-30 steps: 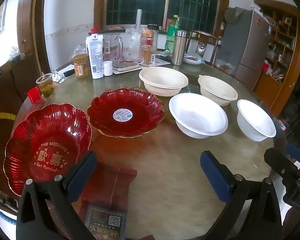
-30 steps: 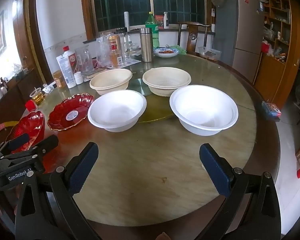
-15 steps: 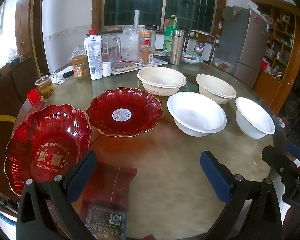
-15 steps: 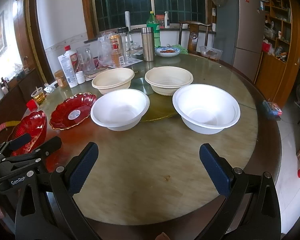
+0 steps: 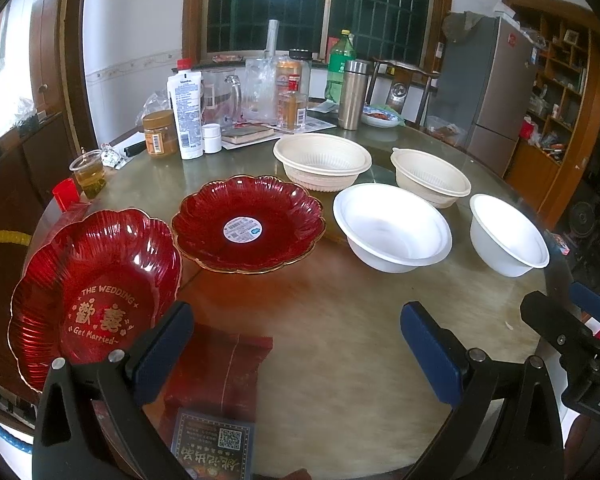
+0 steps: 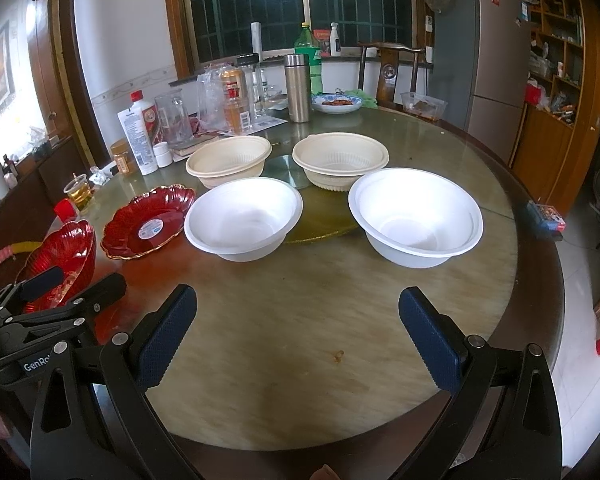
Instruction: Organize plates and bowls
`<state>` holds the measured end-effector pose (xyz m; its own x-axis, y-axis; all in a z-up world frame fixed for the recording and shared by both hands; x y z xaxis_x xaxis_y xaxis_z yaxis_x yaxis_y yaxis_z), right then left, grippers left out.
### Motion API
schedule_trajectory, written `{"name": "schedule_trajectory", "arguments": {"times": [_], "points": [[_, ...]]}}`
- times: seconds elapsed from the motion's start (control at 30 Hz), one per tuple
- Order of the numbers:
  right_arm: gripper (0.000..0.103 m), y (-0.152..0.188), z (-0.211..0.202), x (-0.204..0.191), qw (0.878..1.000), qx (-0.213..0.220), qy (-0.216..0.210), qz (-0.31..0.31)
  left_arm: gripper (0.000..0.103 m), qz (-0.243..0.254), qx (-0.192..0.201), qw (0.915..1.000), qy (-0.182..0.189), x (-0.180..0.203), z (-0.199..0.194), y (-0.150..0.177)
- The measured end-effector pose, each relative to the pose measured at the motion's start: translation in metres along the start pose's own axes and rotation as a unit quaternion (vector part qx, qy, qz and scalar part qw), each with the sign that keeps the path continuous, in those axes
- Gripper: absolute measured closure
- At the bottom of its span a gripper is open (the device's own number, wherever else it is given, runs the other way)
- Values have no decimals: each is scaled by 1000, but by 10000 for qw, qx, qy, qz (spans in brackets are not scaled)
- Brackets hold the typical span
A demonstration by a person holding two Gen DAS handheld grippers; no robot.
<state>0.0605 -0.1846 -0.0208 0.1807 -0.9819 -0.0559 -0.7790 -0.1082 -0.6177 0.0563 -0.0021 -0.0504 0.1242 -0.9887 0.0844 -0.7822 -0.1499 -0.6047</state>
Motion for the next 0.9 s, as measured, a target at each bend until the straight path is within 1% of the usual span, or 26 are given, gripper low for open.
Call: {"name": "schedule_trajectory", "arguments": {"times": [0.9], "points": [[0,0,-1,-9,10000,-3,-52,-42,0,150,36,9998,93,4,-1,2]]}}
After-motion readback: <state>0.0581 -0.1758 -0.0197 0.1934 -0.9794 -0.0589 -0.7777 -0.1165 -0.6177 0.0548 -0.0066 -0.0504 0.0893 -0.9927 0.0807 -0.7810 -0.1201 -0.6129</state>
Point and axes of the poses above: each gripper's, at about its wrist camera, not at the fingertips, and z roughly the way its jaws point, x to its right, y to its underside, the point moved 8 cm from there along z, roughly the way its jaws point, and after that the axes turned 10 degrees about -x, right-handed, at the moved point
